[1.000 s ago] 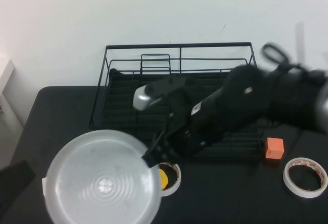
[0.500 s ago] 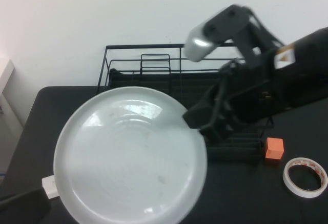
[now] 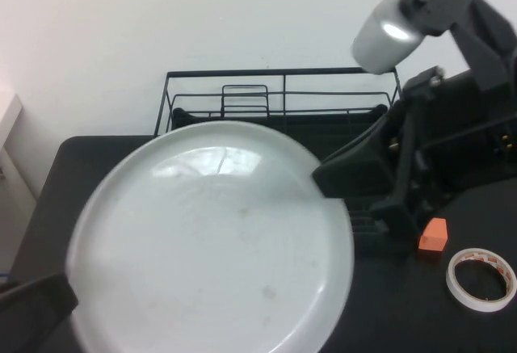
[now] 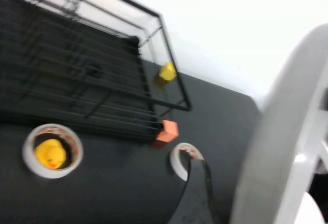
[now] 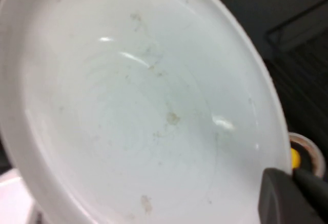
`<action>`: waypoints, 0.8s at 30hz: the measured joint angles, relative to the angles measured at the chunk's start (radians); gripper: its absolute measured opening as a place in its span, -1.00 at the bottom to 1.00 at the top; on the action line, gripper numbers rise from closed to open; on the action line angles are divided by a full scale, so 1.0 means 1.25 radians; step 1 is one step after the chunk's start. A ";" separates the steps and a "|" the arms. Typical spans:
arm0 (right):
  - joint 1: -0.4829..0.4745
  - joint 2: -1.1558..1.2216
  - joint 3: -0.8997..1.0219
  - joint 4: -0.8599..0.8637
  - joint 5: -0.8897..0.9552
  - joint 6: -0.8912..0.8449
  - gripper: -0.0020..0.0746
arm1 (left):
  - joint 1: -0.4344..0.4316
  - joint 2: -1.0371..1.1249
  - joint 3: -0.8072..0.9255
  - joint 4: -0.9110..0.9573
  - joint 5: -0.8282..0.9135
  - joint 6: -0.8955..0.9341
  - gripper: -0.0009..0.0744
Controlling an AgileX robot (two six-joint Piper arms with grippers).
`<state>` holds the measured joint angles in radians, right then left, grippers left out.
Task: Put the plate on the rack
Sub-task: Hand over the plate
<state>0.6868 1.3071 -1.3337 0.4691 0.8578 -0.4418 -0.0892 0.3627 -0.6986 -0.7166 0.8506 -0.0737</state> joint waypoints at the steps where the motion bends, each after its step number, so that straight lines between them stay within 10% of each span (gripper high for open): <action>1: 0.000 0.004 0.001 0.025 0.000 -0.018 -0.92 | 0.000 0.000 0.000 -0.019 -0.002 0.012 0.39; 9: 0.000 0.023 0.001 0.165 -0.011 -0.119 -0.92 | 0.000 0.027 0.000 -0.059 0.017 0.079 0.35; 18: 0.000 0.023 0.001 0.162 -0.015 -0.124 -0.92 | 0.000 0.031 0.000 -0.031 0.020 0.160 -0.70; 24: 0.000 0.025 0.001 0.165 -0.026 -0.134 -0.92 | 0.000 0.031 0.000 -0.012 0.004 0.195 -0.80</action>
<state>0.6868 1.3381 -1.3323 0.6760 0.8254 -0.6094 -0.0892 0.4020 -0.6990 -0.7321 0.8551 0.1703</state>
